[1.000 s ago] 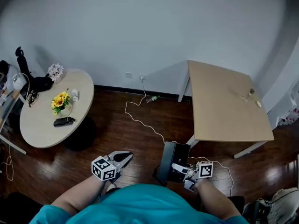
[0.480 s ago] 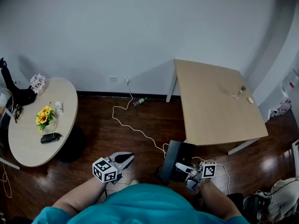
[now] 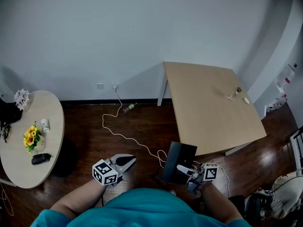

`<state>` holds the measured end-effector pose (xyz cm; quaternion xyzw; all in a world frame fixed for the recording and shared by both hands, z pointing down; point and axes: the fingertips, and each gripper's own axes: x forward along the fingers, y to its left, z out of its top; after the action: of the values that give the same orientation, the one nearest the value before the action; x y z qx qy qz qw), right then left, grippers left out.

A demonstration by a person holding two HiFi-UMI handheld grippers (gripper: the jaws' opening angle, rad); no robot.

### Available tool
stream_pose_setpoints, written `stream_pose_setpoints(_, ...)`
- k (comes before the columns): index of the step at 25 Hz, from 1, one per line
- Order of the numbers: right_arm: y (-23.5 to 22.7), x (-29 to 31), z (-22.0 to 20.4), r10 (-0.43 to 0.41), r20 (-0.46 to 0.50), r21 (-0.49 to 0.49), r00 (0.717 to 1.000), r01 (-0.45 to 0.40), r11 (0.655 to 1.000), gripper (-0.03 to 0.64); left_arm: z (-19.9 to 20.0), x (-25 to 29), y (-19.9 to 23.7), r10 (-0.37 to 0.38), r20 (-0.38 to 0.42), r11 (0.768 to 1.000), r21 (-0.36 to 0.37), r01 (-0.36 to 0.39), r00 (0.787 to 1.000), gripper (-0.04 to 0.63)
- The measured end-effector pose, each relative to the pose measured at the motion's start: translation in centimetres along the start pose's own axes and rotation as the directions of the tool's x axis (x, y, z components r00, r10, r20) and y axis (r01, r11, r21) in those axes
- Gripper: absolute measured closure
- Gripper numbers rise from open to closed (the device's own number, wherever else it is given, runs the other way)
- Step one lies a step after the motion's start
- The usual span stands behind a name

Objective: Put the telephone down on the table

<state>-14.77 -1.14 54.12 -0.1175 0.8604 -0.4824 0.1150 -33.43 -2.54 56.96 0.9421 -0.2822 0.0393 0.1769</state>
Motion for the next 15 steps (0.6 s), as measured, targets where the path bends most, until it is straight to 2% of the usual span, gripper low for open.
stream_pose_setpoints(6,-2.4,-4.9,4.2,0.046,-0.019,0.039,0.999,-0.046,0.998,0.46,0.7,6.2,-1.1,0.061,0.012,0.998,0.0,-0.061,0.998,0.581)
stream_pose_setpoints(11,-4.6,-9.7,8.1,0.077,-0.123,0.022,0.989,-0.075,0.997,0.46,1.3,12.4,-3.1,0.15,0.046,0.988,-0.038,-0.148,0.988,0.581)
stream_pose_setpoints(15,-5.9,-12.6,11.2,0.09,-0.167,0.026,0.982,-0.087,0.996,0.46,2.1,17.2,-5.4,0.15,0.054,0.988,-0.041,-0.148,0.987,0.581)
